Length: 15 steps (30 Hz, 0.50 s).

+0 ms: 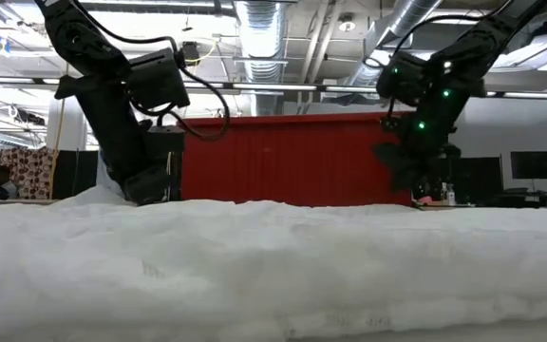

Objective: Fold Laundry from Bin
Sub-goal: Fold the white shirt

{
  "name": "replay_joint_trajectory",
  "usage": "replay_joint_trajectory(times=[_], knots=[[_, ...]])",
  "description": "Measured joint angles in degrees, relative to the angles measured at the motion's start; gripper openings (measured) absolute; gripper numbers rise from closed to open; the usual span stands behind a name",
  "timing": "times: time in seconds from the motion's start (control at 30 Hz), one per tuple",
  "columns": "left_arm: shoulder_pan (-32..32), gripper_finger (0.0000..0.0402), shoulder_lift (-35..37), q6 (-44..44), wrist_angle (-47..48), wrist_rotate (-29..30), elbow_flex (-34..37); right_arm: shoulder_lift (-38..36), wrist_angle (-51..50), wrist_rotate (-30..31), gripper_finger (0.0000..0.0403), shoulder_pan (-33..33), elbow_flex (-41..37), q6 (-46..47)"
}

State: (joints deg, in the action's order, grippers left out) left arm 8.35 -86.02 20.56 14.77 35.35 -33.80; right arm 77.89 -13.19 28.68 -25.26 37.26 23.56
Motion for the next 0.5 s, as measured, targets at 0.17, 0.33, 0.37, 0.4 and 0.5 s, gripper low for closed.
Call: replay_joint_trajectory(times=[0.17,0.33,0.37,0.4,0.5], knots=[[1.42,0.0000,0.02,1.09,1.74,1.18,0.00,0.26,5.71,-0.06,0.0173,0.13,0.09,-1.59],[4.58,0.0000,-0.34,0.27,4.01,1.20,-0.04,2.99,3.95,-1.39,0.0172,0.48,0.09,-1.61],[5.34,0.0000,-0.35,0.31,5.15,1.50,-0.04,3.27,3.54,-1.56,0.0170,0.81,0.09,-1.52],[6.04,0.0000,-0.35,0.39,6.01,2.23,-0.04,3.47,2.99,-1.61,0.0169,1.28,0.09,-1.05],[7.48,0.0000,-0.35,2.07,7.83,8.10,-0.04,3.53,1.74,-1.69,0.0164,2.77,0.07,-0.59]])
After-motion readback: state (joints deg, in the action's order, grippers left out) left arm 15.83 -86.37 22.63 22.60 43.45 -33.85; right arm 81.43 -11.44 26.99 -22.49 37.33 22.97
